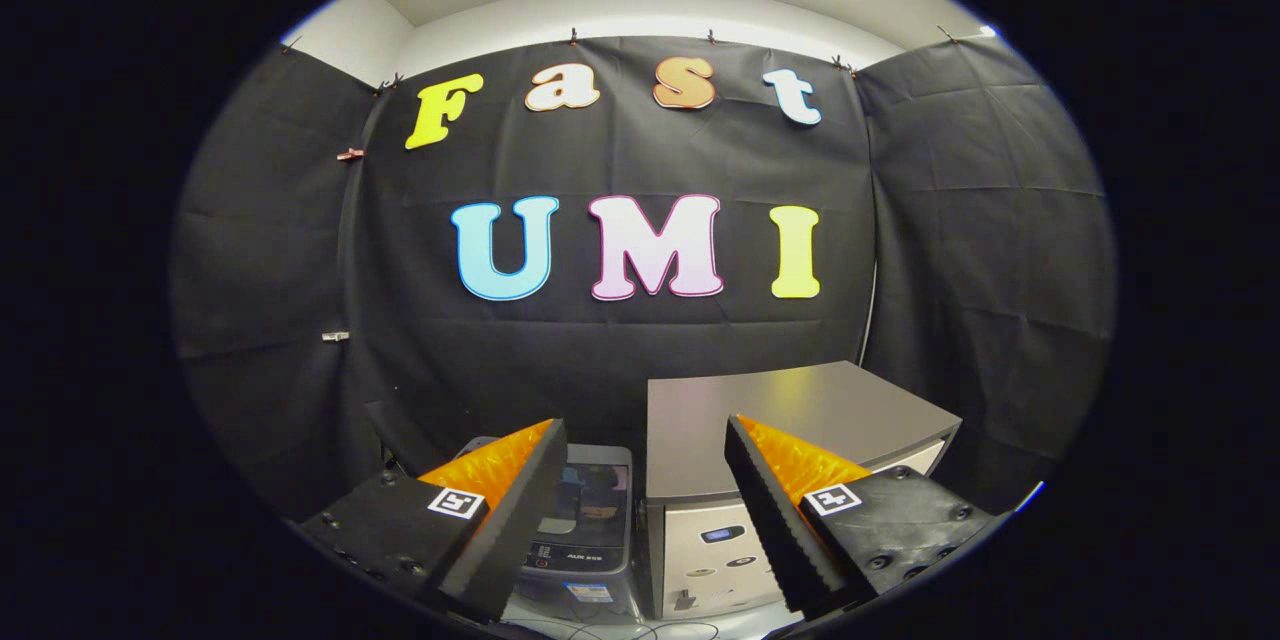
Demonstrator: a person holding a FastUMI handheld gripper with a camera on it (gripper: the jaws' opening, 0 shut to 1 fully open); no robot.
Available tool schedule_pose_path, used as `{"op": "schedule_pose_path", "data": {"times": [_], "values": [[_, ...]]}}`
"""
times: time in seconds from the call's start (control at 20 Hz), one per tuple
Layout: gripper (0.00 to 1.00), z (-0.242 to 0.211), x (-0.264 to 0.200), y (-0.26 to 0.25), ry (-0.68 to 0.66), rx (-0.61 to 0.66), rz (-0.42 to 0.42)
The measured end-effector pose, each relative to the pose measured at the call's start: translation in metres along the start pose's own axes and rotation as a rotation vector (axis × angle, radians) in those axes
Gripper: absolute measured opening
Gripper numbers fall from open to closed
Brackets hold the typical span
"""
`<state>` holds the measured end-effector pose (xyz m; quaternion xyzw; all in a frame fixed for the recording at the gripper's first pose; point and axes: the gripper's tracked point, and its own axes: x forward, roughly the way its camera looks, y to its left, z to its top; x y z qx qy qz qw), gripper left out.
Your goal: Put the clothes into the washing machine and then close the washing machine lid.
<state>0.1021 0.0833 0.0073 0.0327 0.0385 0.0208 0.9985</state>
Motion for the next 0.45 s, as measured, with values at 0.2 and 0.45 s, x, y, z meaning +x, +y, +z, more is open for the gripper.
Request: {"op": "schedule_pose_path", "data": {"times": [0.2,0.45], "values": [[1.00,-0.006,0.001,0.009,0.009,-0.006,0.014],[1.00,-0.008,0.002,0.017,0.007,-0.009,0.031]]}}
